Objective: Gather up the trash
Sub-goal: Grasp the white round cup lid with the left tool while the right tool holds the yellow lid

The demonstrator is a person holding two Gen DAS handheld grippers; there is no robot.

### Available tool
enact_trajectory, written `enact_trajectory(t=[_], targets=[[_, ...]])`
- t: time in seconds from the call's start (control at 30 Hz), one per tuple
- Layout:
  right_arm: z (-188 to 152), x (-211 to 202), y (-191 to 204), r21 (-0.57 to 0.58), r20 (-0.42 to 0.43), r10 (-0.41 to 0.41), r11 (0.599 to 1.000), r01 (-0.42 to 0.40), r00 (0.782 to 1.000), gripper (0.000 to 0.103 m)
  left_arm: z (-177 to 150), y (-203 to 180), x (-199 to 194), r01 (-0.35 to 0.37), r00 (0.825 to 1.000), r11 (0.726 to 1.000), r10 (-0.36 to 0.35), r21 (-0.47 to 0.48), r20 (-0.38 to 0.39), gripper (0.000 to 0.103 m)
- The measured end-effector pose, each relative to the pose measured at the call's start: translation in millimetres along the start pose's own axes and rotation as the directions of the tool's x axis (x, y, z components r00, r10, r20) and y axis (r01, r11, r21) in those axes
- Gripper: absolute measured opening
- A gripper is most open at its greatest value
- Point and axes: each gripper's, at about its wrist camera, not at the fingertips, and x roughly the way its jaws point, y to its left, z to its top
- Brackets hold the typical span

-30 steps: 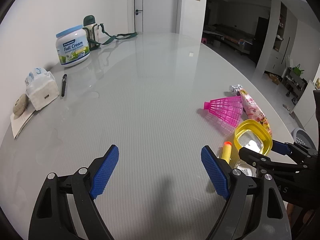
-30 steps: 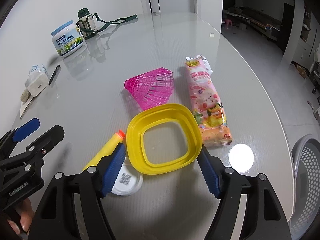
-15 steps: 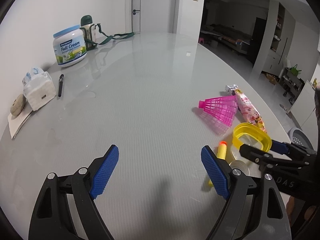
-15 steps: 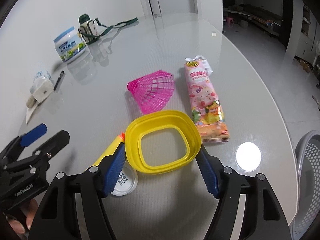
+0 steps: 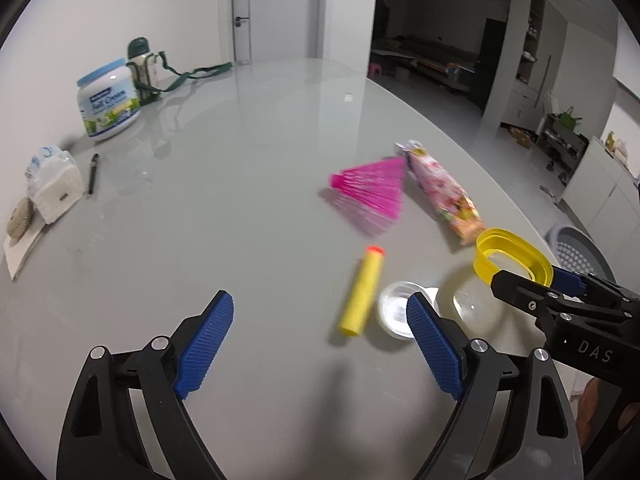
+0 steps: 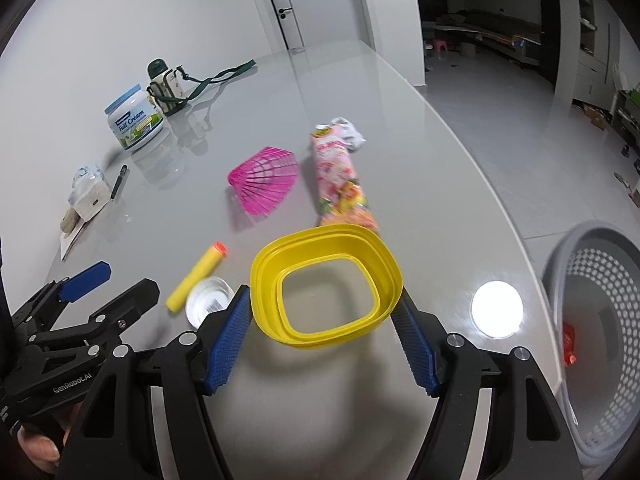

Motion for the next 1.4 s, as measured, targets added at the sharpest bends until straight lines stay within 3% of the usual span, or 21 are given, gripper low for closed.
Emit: enact_trajectory(t=[0.4,0.7,0.77,0.97,1.4], targets=[[-17,-23,-28,0.053,0.040,0.004,0.999,-0.006,0.999,0.067,-12,-41,17,0.055,0.996,0.998,-0.053,0.028,-0.066,0.083],[-18,-26,-40,0.077,0.056,0.015,0.997,-0.020,0.998,0.067,-12,-54,27,0.049,0.995,0.998,-0.046,0.034,-0.084,0.067],[-18,-26,-41,0.080,0.056,0.016,0.997,-0.020,0.998,0.068,-11,-56,31,0.065,0.993,0.997,-0.061,0.030,-0.103,0.057],[-19,-27,-46,0.089,0.060,0.015,0.996,-0.020,0.998,0.068,-11,-61,32,0.054,0.995,0.997,-0.049,0.053,-0.092,0.040],[-22,-35,-56,0.106,0.074,0.007,0.994,-0.015,0.997,0.067,-8,-66,19,0.070,0.995,0.995,-0.065,0.073,-0.071,0.038]])
